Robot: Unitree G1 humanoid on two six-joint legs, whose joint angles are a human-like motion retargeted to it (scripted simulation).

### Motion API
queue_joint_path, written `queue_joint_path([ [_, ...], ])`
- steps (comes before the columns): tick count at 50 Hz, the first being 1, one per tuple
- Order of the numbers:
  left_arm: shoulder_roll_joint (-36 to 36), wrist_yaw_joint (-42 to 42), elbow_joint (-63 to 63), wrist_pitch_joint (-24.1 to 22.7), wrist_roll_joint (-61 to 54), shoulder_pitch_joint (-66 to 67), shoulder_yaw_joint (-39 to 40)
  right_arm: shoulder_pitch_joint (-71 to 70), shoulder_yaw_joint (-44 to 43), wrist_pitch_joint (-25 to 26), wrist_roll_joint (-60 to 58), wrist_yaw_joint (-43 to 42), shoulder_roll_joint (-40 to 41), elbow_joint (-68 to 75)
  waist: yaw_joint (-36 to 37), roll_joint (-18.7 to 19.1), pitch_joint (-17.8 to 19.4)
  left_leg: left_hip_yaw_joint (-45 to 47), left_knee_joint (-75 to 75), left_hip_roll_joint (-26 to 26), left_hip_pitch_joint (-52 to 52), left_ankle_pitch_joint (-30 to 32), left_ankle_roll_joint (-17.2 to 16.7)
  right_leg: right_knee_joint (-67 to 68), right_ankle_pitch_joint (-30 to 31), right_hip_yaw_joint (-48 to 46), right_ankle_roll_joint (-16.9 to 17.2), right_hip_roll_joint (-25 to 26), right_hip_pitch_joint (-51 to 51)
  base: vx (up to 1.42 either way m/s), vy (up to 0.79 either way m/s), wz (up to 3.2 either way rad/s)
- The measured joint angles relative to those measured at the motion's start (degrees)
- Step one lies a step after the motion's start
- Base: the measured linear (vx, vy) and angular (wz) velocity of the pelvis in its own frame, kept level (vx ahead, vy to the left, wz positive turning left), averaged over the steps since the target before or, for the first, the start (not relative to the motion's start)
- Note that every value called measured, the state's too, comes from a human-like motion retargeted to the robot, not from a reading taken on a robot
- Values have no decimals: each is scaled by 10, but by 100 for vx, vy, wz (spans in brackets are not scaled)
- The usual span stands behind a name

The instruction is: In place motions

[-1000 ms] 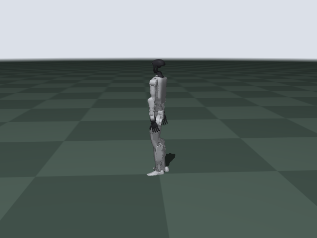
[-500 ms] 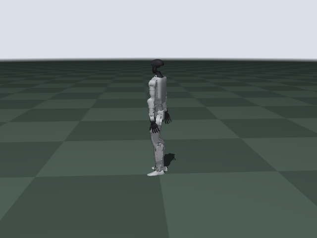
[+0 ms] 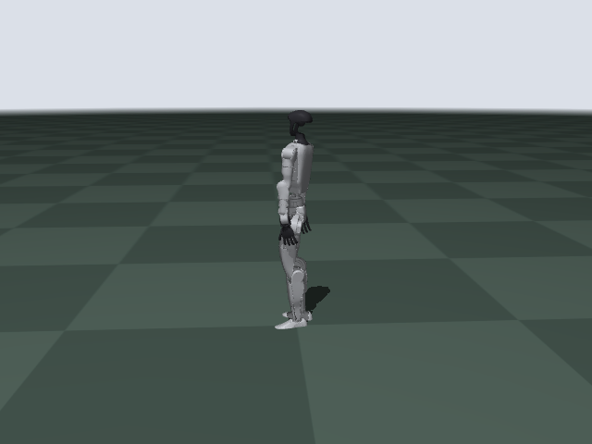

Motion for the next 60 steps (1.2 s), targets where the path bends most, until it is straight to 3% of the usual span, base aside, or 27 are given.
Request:
queue_joint_path([
  [17,9,4,8,4,6,19,6,7,11,5,-21,-7,0,36,-3,16,-18,-9,6,6,-4,-3,-5,1,-6,-1,-4,7,0,0,0,0],
  [48,4,9,0,-6,0,19,-17,16,-5,2,-14,-9,-9,34,-2,11,1,-11,8,14,-5,4,-11,9,-3,6,-11,12,-8,0,0,0],
  [60,5,18,-20,-18,-31,34,14,23,-21,2,10,-12,-13,37,31,12,3,24,8,30,-7,5,-21,14,-4,40,-14,19,-19,-3,-4,-22],
])
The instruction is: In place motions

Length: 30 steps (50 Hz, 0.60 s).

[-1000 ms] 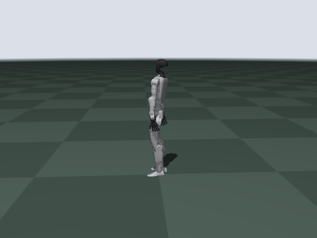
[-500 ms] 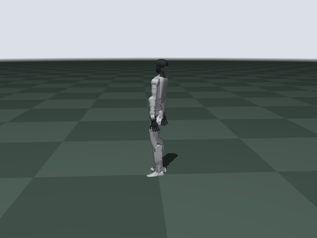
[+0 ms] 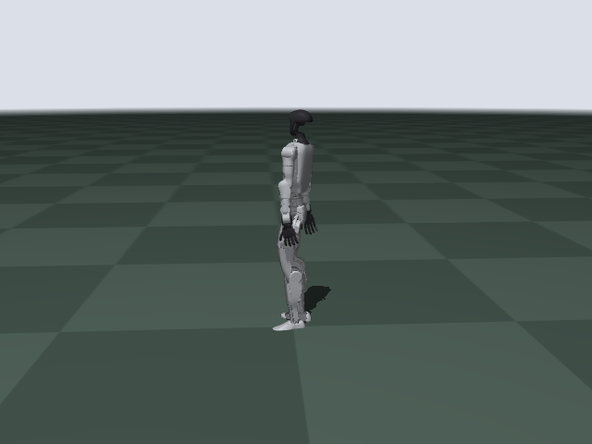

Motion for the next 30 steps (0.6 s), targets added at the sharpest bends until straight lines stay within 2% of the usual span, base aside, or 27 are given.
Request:
queue_joint_path([
  [10,7,-13,-21,10,0,29,0,-10,18,3,-11,1,2,7,-20,7,3,-25,20,7,-9,-5,-9,-13,-1,-26,-11,5,8,-2,-5,25],
  [14,8,-14,-41,14,11,44,4,-18,19,5,-9,-4,3,17,-35,9,-5,-64,106,12,-65,-14,-9,-15,-7,-49,-12,-4,0,-6,-3,77],
  [15,7,-12,-45,11,11,47,4,-20,18,5,-7,-6,2,20,-40,9,-7,-72,145,12,-92,-3,-6,-17,-8,-57,-12,-9,-3,-11,1,149],
  [18,5,-15,-52,11,9,44,2,-30,22,6,2,-5,-4,23,-60,2,14,-121,273,12,-160,96,-14,-28,-7,-97,-13,-25,8,-15,3,130],
  [20,3,-21,-58,10,5,46,3,-44,30,14,3,4,-9,26,-20,-20,44,-139,412,3,-231,145,7,-32,-1,-90,-12,-41,30,-14,4,-22],
  [25,-3,-46,-33,6,-5,70,35,-89,47,38,-14,3,-1,21,15,-31,78,-93,641,49,-361,86,45,-26,7,-100,-29,-46,39,-8,4,-23],
  [30,2,-53,20,10,1,111,57,-95,79,-2,-2,28,17,-60,20,-32,87,-86,714,54,-407,68,34,-21,8,-89,-35,-47,45,5,0,-40],
])
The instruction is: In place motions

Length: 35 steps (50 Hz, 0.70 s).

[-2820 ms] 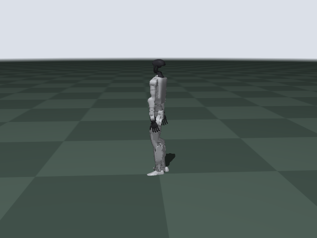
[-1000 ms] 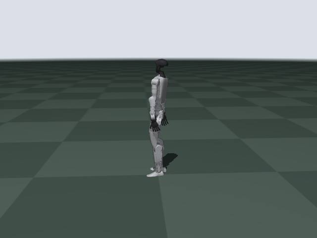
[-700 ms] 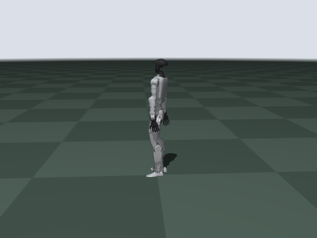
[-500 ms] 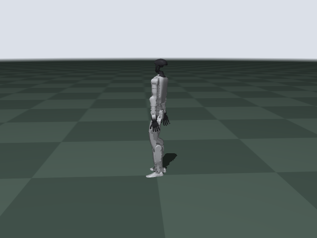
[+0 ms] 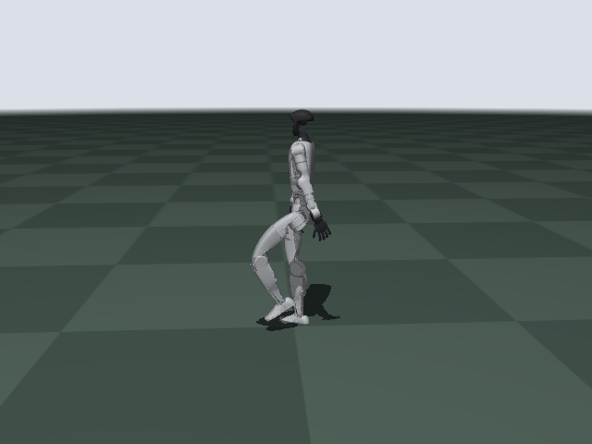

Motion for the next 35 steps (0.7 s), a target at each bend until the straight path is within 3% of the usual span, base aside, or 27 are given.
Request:
queue_joint_path([
  [5,5,12,28,28,9,22,8,10,10,-29,18,22,20,-65,-17,8,-7,1,-82,7,77,0,-9,3,-8,6,4,9,6,8,-1,-4],
  [12,5,21,27,24,-11,-2,20,47,-2,-48,5,0,19,-52,-37,24,-56,-19,-386,-43,277,17,-22,15,-28,18,18,21,-7,17,1,-8],
  [14,4,32,21,18,-22,-25,17,58,-20,-46,-6,-24,14,-32,-25,31,-57,-15,-496,-50,347,-46,-40,33,-39,34,22,31,-8,18,5,-82],
  [17,5,54,13,9,-39,-67,0,80,-65,-39,-24,-71,2,1,-31,46,-58,21,-613,-41,416,-128,-26,75,-60,37,32,47,-12,21,3,-7],
  [20,13,59,13,9,-43,-129,-22,106,-96,-22,-10,-116,-18,25,-72,58,-55,0,-663,-37,420,-100,-26,159,-12,17,43,47,-53,0,12,56],
  [22,25,55,4,15,-35,-194,-43,107,-128,-15,17,-138,-30,37,-65,56,-26,7,-668,-25,413,-91,-25,284,80,15,58,25,-116,-38,11,-12],
  [24,30,53,-27,15,-35,-241,-76,114,-153,-18,45,-148,-43,50,-57,55,-5,20,-674,-16,411,-86,-25,433,118,45,78,2,-200,-21,12,-27],
  [29,60,19,-101,7,-31,-296,-117,131,-150,15,53,-116,-72,96,-103,71,8,18,-672,7,385,-79,-24,688,62,71,79,-21,-366,-8,6,1],
  [32,57,48,-119,1,-16,-306,-108,140,-165,29,59,-121,-74,126,-119,82,8,12,-670,24,376,-78,-28,726,47,90,107,9,-408,-6,0,19],
  [35,50,59,-118,-14,-31,-310,-113,159,-162,21,83,-113,-72,134,-107,75,8,19,-674,21,389,-77,-27,701,51,91,97,15,-381,11,-2,-14],
])
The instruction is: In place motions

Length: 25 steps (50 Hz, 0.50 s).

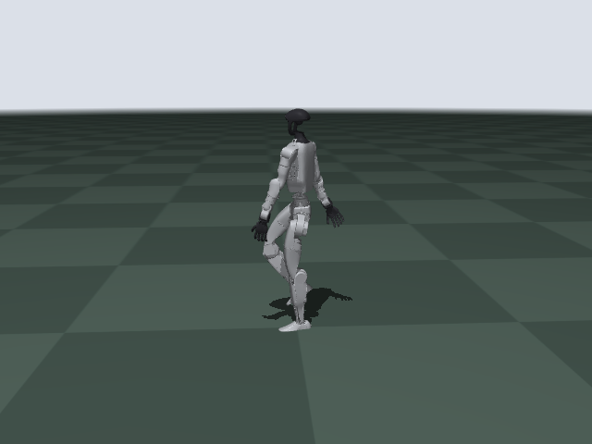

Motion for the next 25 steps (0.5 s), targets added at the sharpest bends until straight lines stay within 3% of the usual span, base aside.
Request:
queue_joint_path([
  [3,-13,-20,12,4,-3,12,2,10,-4,2,-2,10,9,1,15,-16,0,7,-6,-15,29,-3,1,-104,12,-5,-25,4,94,17,-1,-6],
  [7,-36,-17,38,-1,2,53,15,8,13,1,-6,21,20,0,21,-26,-15,-4,4,-35,48,-17,0,-367,31,-23,-38,30,265,17,-1,40],
  [8,-41,-14,45,-2,4,67,19,3,20,1,-10,22,24,-2,17,-32,-20,-13,12,-44,49,-24,-1,-444,9,-30,-33,35,312,17,-5,66],
  [10,-48,-5,57,-8,12,102,33,-10,39,1,-17,21,31,-6,27,-41,-37,-14,39,-57,44,-42,-3,-563,-90,-81,-37,24,387,17,-7,13],
  [11,-50,6,65,-13,18,124,44,-18,52,1,-22,21,36,-8,35,-48,-48,-14,60,-63,38,-43,-5,-607,-110,-88,-53,21,400,19,-6,-30],
  [13,-51,30,86,-19,26,165,72,-38,80,5,-31,28,45,-14,60,-61,-84,14,117,-75,7,-13,-7,-675,-103,-68,-60,13,407,7,-8,-30],
  [15,-52,55,118,-16,25,184,102,-78,94,15,-45,45,53,-31,47,-56,-117,2,243,-53,-97,79,-27,-698,-82,-93,-47,-8,372,-30,-3,77],
  [18,-52,82,142,-23,-26,205,151,-140,120,-4,-58,56,62,-105,82,-70,-60,-13,435,-28,-220,207,-13,-704,-63,-78,-61,-14,373,-40,-3,-39],
  [20,-42,48,146,-25,-64,234,157,-183,152,-25,-56,76,60,-150,86,-88,-23,-20,539,-16,-277,168,6,-705,-56,-75,-72,-19,390,-17,-5,-48],
  [22,-41,9,146,9,-57,248,162,-217,161,-35,-66,98,54,-186,89,-85,-4,-10,606,10,-326,129,24,-704,-56,-75,-81,-13,393,-15,1,-27],
  [25,-49,-12,146,53,-10,284,184,-235,146,-36,-84,87,67,-232,105,-90,-5,-6,694,19,-408,98,40,-695,-57,-64,-88,-20,384,-2,-1,-32],
])
